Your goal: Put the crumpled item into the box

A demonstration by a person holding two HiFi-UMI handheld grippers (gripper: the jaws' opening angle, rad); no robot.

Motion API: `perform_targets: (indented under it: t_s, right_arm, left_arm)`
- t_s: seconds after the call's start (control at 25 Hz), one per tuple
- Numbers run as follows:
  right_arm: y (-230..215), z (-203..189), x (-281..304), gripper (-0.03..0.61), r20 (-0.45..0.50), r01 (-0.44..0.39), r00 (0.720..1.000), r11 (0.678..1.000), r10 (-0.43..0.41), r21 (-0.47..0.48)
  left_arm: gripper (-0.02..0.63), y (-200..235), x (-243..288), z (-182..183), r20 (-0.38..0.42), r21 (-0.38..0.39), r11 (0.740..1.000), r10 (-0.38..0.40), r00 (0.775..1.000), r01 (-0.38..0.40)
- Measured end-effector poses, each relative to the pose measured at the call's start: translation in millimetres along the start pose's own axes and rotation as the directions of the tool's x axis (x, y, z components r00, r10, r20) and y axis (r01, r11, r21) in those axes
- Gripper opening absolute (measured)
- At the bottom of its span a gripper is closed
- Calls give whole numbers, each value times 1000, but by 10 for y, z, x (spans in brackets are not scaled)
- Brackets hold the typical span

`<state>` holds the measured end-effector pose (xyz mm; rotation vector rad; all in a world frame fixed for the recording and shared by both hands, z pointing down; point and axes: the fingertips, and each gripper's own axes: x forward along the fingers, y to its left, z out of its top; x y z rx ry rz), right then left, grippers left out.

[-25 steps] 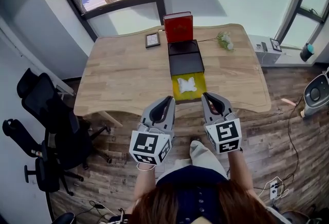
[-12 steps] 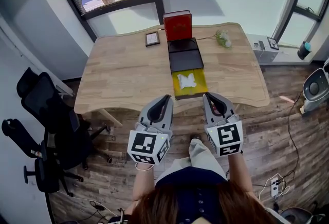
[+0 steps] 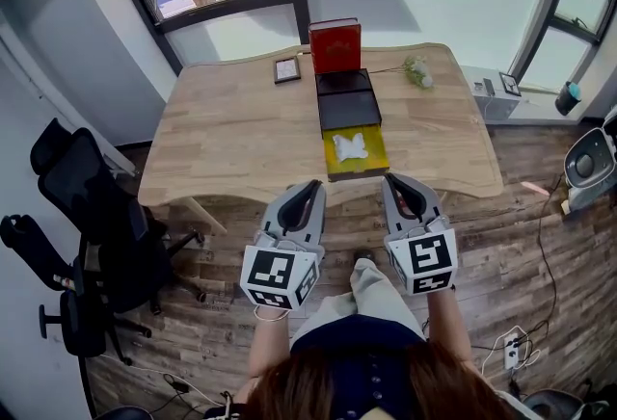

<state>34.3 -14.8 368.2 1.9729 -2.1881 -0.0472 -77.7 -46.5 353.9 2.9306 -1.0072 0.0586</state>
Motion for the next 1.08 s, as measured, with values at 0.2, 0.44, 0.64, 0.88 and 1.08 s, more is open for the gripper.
perform_targets:
  t_s: [0.2, 0.44, 0.64, 0.88, 1.08]
  right_arm:
    - [21, -14, -61, 25, -5, 3, 1000, 1000, -3, -11]
    - [-15, -28, -129, 25, -10, 11, 1000, 1000, -11, -18]
    - [-18, -56, -143, 25, -21, 8, 1000, 1000, -8, -19]
    - [-16, -95, -86, 25, -30, 0, 1000, 1000, 0, -21]
    - [-42, -55, -57, 25, -23, -10, 1000, 1000, 10, -17]
  left_arm:
    - [35, -45, -39, -42, 1, -13, 1000, -4, 1000, 4]
    - [35, -108, -63, -75, 2, -32, 999, -10, 1000, 10]
    - [35, -104, -62, -132, -9, -50, 999, -6, 1000, 5]
    - [35, -82, -7, -174, -20, -55, 998, -9, 1000, 8]
    - [35, -82, 57, -138, -15, -54, 999, -8, 1000, 7]
